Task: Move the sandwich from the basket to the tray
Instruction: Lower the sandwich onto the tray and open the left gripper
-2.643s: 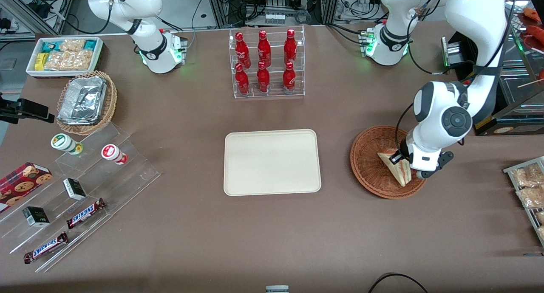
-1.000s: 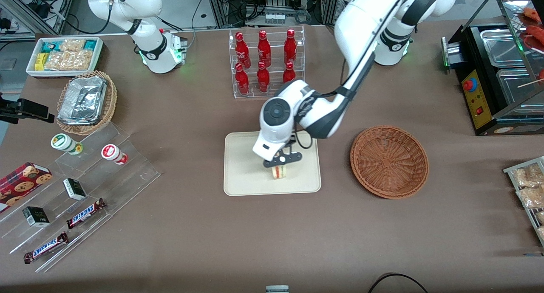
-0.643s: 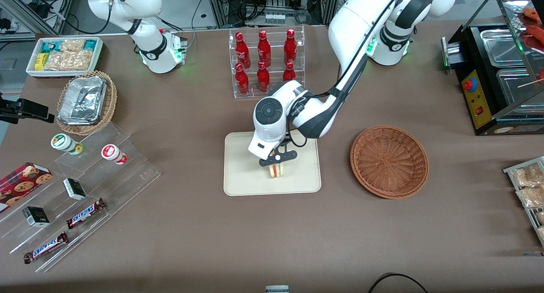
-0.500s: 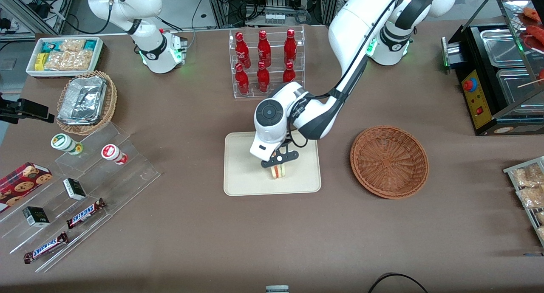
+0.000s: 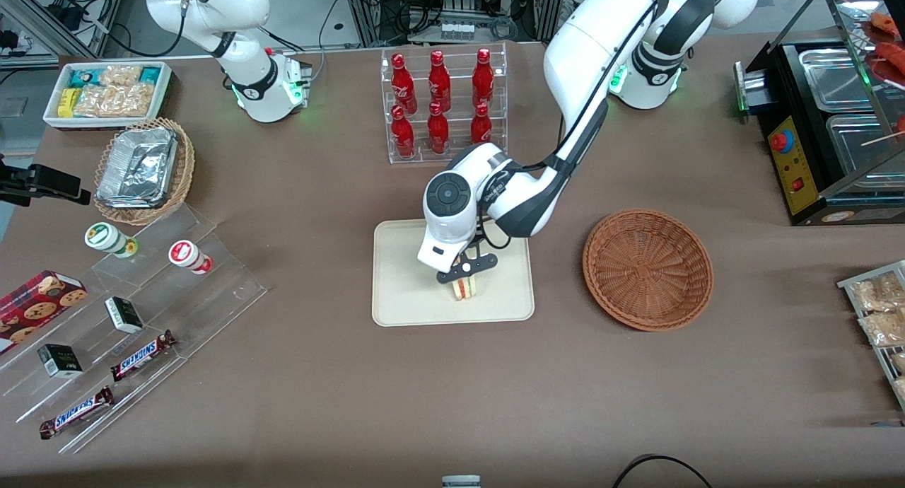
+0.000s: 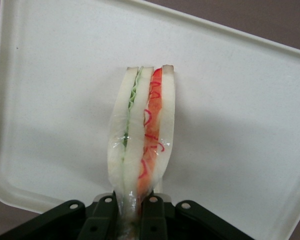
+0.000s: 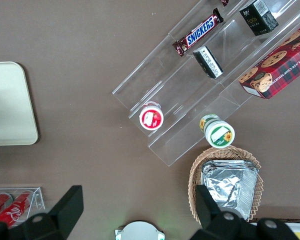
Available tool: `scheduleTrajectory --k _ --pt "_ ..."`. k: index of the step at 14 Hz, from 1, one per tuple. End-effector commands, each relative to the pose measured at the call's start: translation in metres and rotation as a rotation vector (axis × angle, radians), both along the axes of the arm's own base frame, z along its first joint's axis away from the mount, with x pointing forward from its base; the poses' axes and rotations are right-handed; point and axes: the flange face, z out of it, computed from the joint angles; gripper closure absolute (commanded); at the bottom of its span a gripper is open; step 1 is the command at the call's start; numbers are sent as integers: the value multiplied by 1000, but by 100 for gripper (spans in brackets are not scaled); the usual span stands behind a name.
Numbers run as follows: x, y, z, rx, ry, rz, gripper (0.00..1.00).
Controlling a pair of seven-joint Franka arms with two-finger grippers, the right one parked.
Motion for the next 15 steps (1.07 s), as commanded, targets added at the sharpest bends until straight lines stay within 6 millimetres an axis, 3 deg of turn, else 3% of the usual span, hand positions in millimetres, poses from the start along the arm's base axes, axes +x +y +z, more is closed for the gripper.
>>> scheduleTrajectory --k 1,2,6,9,13,15 --pt "3 -5 -6 13 -30 2 45" --pt "4 -4 -8 26 -42 -5 1" --pt "7 -5 7 17 -61 -5 0" --pt "11 4 47 19 -59 6 0" --pt "8 13 115 15 -77 5 0" --pt "18 29 133 13 -82 26 0"
